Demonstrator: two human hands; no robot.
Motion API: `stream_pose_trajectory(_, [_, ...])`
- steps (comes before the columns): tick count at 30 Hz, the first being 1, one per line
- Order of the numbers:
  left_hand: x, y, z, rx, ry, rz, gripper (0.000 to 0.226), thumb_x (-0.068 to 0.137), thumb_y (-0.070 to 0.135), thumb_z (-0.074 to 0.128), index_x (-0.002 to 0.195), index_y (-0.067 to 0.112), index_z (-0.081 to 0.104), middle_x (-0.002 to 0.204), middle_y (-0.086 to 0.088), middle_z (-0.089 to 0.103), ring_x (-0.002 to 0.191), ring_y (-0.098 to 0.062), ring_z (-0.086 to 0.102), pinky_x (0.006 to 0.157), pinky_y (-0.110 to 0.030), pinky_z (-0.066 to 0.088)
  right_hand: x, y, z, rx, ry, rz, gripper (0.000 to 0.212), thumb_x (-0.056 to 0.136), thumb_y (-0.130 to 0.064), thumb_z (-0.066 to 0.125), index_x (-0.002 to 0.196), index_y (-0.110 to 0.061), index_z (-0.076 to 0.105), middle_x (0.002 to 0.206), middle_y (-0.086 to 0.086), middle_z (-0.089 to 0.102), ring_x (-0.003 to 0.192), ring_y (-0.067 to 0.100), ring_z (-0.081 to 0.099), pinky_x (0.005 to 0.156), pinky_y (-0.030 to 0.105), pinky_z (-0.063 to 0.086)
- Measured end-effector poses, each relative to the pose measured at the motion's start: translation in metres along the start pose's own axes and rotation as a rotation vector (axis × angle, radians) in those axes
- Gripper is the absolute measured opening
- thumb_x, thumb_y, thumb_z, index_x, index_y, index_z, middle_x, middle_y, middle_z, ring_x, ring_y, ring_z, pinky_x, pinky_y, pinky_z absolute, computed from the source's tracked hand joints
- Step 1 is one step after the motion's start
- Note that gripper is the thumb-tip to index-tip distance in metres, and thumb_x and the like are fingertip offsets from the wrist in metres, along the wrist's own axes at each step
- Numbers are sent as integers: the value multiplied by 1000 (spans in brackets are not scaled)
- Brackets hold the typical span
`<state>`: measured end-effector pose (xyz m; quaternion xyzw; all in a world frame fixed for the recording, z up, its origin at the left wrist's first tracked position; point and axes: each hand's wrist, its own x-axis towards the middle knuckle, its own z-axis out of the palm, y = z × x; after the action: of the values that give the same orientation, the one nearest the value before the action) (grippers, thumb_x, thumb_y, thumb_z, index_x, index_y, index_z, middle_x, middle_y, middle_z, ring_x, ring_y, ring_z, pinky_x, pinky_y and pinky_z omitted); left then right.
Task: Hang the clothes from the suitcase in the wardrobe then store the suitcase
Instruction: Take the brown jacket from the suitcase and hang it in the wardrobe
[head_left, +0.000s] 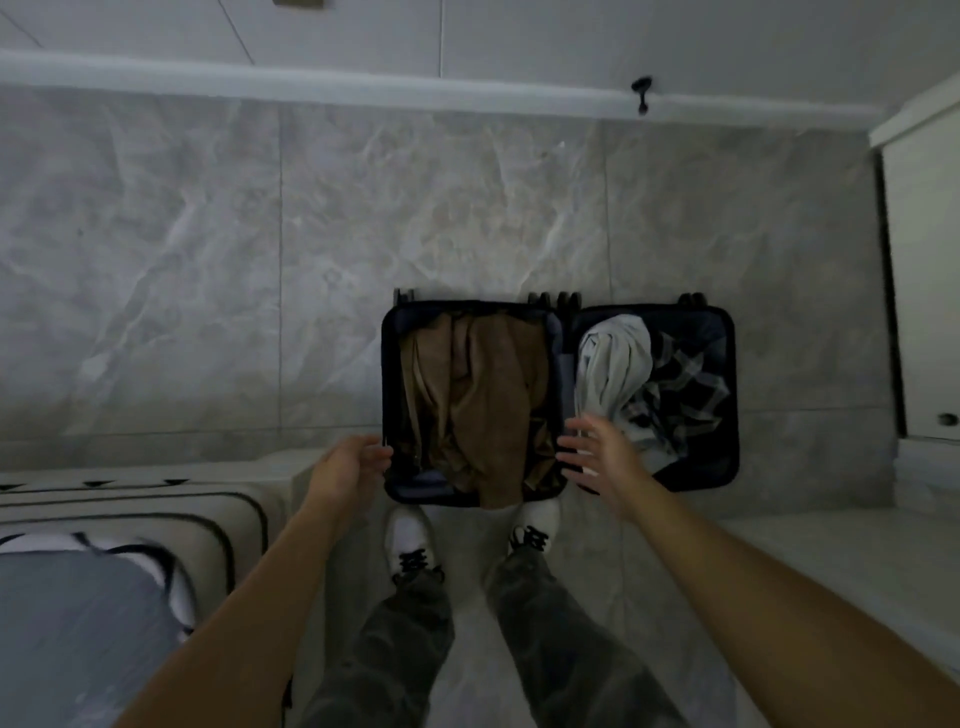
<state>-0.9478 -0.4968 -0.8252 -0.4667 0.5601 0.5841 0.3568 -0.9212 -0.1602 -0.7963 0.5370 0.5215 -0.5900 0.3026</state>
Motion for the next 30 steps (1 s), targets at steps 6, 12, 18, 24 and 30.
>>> stream_pose_trajectory(6, [101, -14, 46, 104, -6, 116, 37, 103, 31, 58, 138, 17, 57, 140, -4, 56, 132, -26, 52, 100, -39, 46, 119, 11, 18, -212, -3, -48, 51, 95, -52, 62, 137, -23, 53, 134, 2, 57, 113, 19, 58, 95, 38, 52])
stream_pose_trajectory(12, [181, -32, 77, 365, -30, 262, 134, 58, 66, 90, 162, 30, 13, 162, 4, 31, 145, -20, 37, 117, -46, 40, 203, 22, 20, -311, 25, -134, 131, 57, -67, 85, 161, -31, 15, 164, 0, 28, 145, 26, 38, 114, 46, 40])
stream_pose_trajectory(18, [246, -38, 98, 448, -5, 224, 159, 37, 75, 92, 160, 35, 0, 165, -2, 23, 150, -28, 31, 119, -54, 35, 264, 32, 31, -366, -47, -179, 151, 45, -66, 94, 162, -32, 4, 162, -3, 32, 141, 21, 42, 117, 46, 39])
stream_pose_trajectory(24, [271, -52, 109, 322, -73, 259, 145, 51, 52, 99, 161, 35, 6, 160, 3, 34, 142, -21, 40, 118, -46, 37, 298, 44, 44, -295, -89, -208, 139, 53, -57, 96, 160, -38, 9, 154, -7, 40, 134, 17, 48, 113, 43, 43])
stream_pose_trajectory(30, [276, -62, 128, 298, -227, 237, 125, 52, 45, 101, 155, 33, 29, 141, 9, 55, 127, -13, 55, 111, -43, 47, 308, 47, 63, -192, -223, -128, 110, 57, -56, 95, 150, -43, 38, 136, -7, 62, 121, 15, 62, 103, 43, 52])
